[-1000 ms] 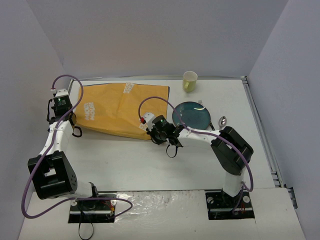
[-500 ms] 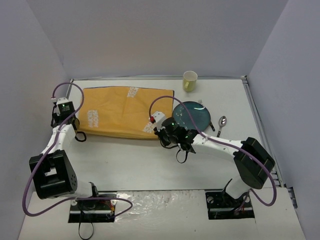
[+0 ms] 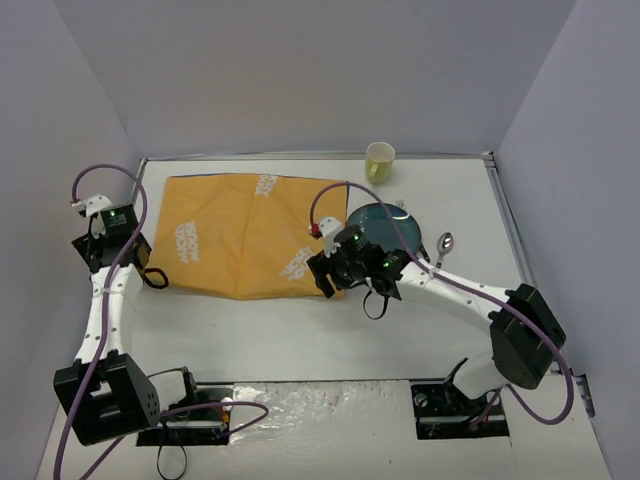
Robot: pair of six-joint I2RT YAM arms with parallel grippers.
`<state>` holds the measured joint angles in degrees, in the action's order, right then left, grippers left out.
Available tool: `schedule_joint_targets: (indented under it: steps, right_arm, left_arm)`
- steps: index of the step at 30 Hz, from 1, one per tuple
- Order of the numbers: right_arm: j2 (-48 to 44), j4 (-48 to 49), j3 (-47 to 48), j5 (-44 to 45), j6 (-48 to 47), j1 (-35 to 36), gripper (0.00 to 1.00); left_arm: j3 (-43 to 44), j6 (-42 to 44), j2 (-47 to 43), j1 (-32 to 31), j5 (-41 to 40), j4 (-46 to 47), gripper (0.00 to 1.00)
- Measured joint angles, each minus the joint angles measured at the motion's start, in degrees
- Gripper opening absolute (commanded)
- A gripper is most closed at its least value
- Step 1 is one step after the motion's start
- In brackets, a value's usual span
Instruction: Set the dinner table for one person
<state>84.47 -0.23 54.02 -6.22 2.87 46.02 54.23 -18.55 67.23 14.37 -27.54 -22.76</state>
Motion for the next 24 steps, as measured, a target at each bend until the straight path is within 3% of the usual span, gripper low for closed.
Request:
schedule_joint_targets:
  steps: [5,11,16,24]
  right_arm:
    - [-0.69,-0.28,5.28,-0.77,3.65,-4.26,0.64]
    - [3.60,-0.02,7.67,-0.58,8.58,-6.53,0.52]
    - [10.58,0.65,6.93,-0.86,10.79,-6.37,0.43]
    - [13.89,2.36,3.42,-0.92,10.90,-5.79,0.42]
  left_arm:
    - [3.38,0.00,1.71,0.00,11.26,-1.30,0.67]
    - [7.63,-0.18,11.26,-0.04,21.17,-0.79,0.62]
    - [10.76,-0.13,20.69,-0.02,24.38,0.00,0.58]
    - [18.72,0.12,31.09,0.00,27.87,4.23,0.54]
